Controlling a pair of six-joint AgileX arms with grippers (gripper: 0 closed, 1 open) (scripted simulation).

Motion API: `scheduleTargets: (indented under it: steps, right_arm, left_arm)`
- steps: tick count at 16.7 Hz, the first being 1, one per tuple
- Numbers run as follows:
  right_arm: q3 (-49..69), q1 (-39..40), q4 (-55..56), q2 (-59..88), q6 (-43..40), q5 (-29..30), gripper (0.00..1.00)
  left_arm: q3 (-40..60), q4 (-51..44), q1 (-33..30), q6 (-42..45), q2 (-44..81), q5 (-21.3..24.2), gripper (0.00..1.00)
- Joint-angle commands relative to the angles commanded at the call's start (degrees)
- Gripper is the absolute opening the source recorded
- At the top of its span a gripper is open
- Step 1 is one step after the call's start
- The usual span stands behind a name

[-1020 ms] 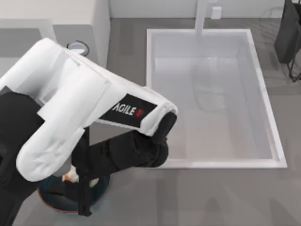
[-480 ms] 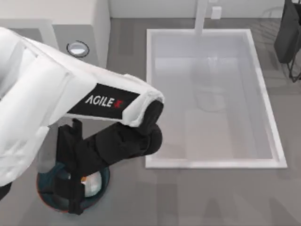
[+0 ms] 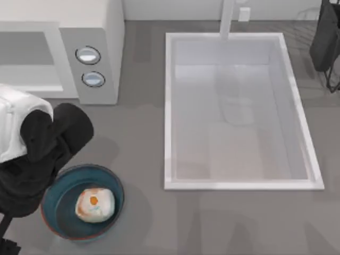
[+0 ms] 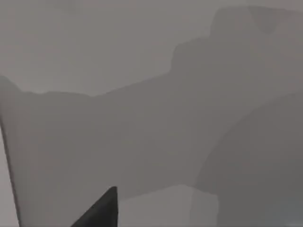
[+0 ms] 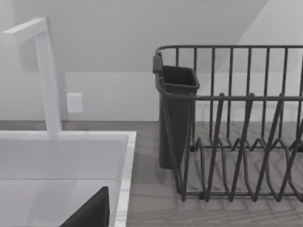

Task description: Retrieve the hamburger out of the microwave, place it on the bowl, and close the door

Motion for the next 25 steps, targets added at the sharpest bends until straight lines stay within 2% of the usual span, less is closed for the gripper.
scheduleTargets:
  steps: [8, 13, 16, 18, 24, 25]
  right_arm:
    - [0.0, 0.0, 0.0, 0.0, 0.0, 0.0, 1.0]
    - [0.0, 0.0, 0.0, 0.0, 0.0, 0.0, 1.0]
    - [0.0, 0.0, 0.0, 0.0, 0.0, 0.0, 1.0]
    - [0.0, 0.0, 0.0, 0.0, 0.0, 0.0, 1.0]
    - [0.0, 0.0, 0.0, 0.0, 0.0, 0.0, 1.0]
    - [0.0, 0.0, 0.0, 0.0, 0.0, 0.0, 1.0]
  left_arm:
    - [-29.1, 33.9, 16.1, 65.3, -50.0, 12.9, 1.0]
    - [-41.7, 53.1, 23.9, 93.2, -73.8, 17.9, 1.0]
    - [-46.1, 61.1, 26.9, 103.1, -82.4, 19.5, 1.0]
    - [-47.6, 64.1, 27.9, 106.6, -85.2, 19.9, 1.0]
    - [-48.0, 65.1, 28.3, 107.7, -86.1, 20.1, 1.0]
    - [-48.0, 65.1, 28.3, 107.7, -86.1, 20.1, 0.92]
